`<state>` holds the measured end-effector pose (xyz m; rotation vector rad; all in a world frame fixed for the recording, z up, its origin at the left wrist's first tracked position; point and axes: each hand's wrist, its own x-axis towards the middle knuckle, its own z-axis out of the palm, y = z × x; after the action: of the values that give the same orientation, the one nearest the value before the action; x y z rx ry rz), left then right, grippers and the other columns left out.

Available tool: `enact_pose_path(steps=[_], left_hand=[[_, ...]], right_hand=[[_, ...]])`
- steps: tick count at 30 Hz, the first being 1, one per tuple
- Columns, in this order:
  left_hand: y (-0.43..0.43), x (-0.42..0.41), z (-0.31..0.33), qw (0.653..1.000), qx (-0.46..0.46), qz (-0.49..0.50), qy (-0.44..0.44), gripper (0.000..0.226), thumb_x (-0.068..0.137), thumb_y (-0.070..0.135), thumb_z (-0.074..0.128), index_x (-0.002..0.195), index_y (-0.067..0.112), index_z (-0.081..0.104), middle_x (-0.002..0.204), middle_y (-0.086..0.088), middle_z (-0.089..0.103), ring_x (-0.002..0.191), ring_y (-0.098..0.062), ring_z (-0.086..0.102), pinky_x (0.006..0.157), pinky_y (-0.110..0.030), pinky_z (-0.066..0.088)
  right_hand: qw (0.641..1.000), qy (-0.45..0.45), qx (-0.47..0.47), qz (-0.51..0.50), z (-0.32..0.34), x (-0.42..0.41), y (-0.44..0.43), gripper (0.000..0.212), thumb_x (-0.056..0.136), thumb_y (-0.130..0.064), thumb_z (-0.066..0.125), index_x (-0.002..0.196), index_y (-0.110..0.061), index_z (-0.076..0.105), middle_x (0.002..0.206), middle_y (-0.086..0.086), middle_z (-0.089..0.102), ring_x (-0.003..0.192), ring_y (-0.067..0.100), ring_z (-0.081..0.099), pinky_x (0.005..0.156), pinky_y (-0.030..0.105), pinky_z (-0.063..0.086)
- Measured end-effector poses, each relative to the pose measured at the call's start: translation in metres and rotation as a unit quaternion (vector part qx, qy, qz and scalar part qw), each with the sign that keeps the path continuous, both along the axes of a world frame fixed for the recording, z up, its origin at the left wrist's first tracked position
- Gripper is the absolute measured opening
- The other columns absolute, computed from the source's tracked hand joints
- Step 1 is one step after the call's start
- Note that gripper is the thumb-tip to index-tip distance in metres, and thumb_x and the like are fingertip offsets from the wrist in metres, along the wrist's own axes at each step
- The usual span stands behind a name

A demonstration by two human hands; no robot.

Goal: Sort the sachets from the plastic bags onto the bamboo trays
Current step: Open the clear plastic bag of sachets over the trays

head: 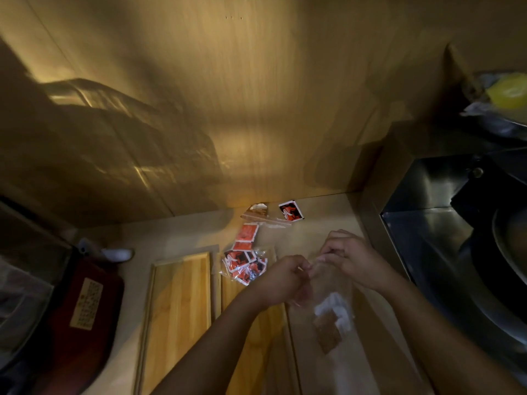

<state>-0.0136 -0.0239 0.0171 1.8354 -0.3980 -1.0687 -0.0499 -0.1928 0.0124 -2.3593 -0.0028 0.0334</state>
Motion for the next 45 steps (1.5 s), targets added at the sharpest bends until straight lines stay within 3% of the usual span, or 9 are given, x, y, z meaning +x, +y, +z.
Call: enact_pose_path(steps=[4,9,14,18,20,25,29,40,45], left_hand=[[0.008,0.0,0.006,0.992,-0.027,0.063,0.108,0.017,0.09,-0.005,0.04,0.086,0.005,0.054,0.065,-0.009,0.066,0.046,-0.013,0.064,0.046,-0.023,0.054],[0.016,-0.004,0.001,0.963,-0.076,0.169,0.197,0.012,0.088,-0.006,0.052,0.098,0.0,0.056,0.075,-0.014,0.064,0.053,-0.015,0.068,0.053,-0.033,0.06],[0.017,-0.01,-0.004,0.954,-0.069,0.237,0.17,0.006,0.087,0.001,0.059,0.084,0.001,0.065,0.06,-0.005,0.069,0.05,-0.012,0.065,0.053,-0.027,0.058],[0.016,-0.017,-0.001,0.955,-0.074,0.249,0.144,0.014,0.084,0.002,0.064,0.07,0.006,0.064,0.049,0.001,0.065,0.041,-0.007,0.059,0.042,-0.019,0.051],[0.012,-0.021,-0.002,0.958,-0.072,0.251,0.118,0.017,0.082,0.003,0.066,0.066,0.007,0.062,0.043,0.004,0.06,0.038,-0.005,0.056,0.041,-0.018,0.049],[0.003,-0.033,-0.002,0.971,-0.037,0.23,0.045,0.014,0.08,-0.009,0.06,0.075,0.003,0.056,0.067,-0.015,0.062,0.05,-0.014,0.06,0.046,-0.023,0.047],[0.003,-0.034,-0.002,0.97,-0.028,0.237,0.049,0.027,0.078,-0.013,0.061,0.091,0.005,0.047,0.092,-0.027,0.063,0.068,-0.026,0.062,0.051,-0.027,0.051],[0.005,-0.037,-0.007,0.978,-0.044,0.204,-0.001,0.049,0.067,-0.017,0.07,0.103,0.0,0.041,0.058,-0.005,0.058,0.039,0.002,0.053,0.04,-0.009,0.041],[0.009,-0.037,-0.009,0.975,-0.064,0.214,0.012,0.056,0.064,-0.008,0.079,0.103,0.003,0.041,0.049,0.002,0.062,0.041,0.0,0.057,0.046,-0.015,0.045]], right_hand=[[0.999,-0.03,-0.002,0.018,0.003,0.011,0.008,0.011,0.076,-0.018,0.072,0.078,-0.007,0.073,0.074,-0.009,0.055,0.086,0.015,0.052,0.079,0.028,0.04],[0.994,-0.1,-0.024,-0.038,0.002,0.009,0.019,0.026,0.08,-0.022,0.069,0.104,-0.015,0.067,0.105,-0.012,0.047,0.099,-0.006,0.03,0.091,0.027,0.029],[0.987,-0.125,0.026,-0.097,-0.004,-0.004,0.027,0.017,0.082,-0.017,0.066,0.097,-0.01,0.068,0.102,-0.006,0.054,0.101,0.009,0.047,0.091,0.031,0.038],[0.976,-0.087,0.131,-0.152,-0.01,-0.024,0.038,0.012,0.084,-0.013,0.062,0.074,-0.019,0.063,0.08,-0.002,0.059,0.073,0.002,0.054,0.064,0.01,0.041],[0.956,-0.028,0.218,-0.193,-0.014,-0.032,0.043,0.022,0.083,-0.015,0.064,0.063,-0.022,0.059,0.062,-0.007,0.057,0.056,0.001,0.052,0.055,0.013,0.041],[0.901,0.096,0.365,-0.215,-0.013,-0.039,0.049,0.031,0.082,-0.025,0.065,0.056,-0.01,0.057,0.047,0.005,0.057,0.041,0.015,0.049,0.043,0.024,0.041],[0.891,0.109,0.391,-0.205,-0.007,-0.045,0.049,0.026,0.084,-0.021,0.063,0.068,-0.001,0.055,0.062,0.019,0.052,0.045,0.018,0.047,0.041,0.02,0.041],[0.905,0.171,0.345,-0.184,-0.007,-0.048,0.05,0.024,0.083,0.001,0.057,0.06,-0.004,0.054,0.046,0.012,0.053,0.036,0.021,0.05,0.038,0.025,0.045],[0.906,0.194,0.344,-0.153,-0.006,-0.044,0.044,0.015,0.084,0.002,0.055,0.069,-0.001,0.059,0.05,0.012,0.057,0.046,0.028,0.053,0.041,0.03,0.048]])
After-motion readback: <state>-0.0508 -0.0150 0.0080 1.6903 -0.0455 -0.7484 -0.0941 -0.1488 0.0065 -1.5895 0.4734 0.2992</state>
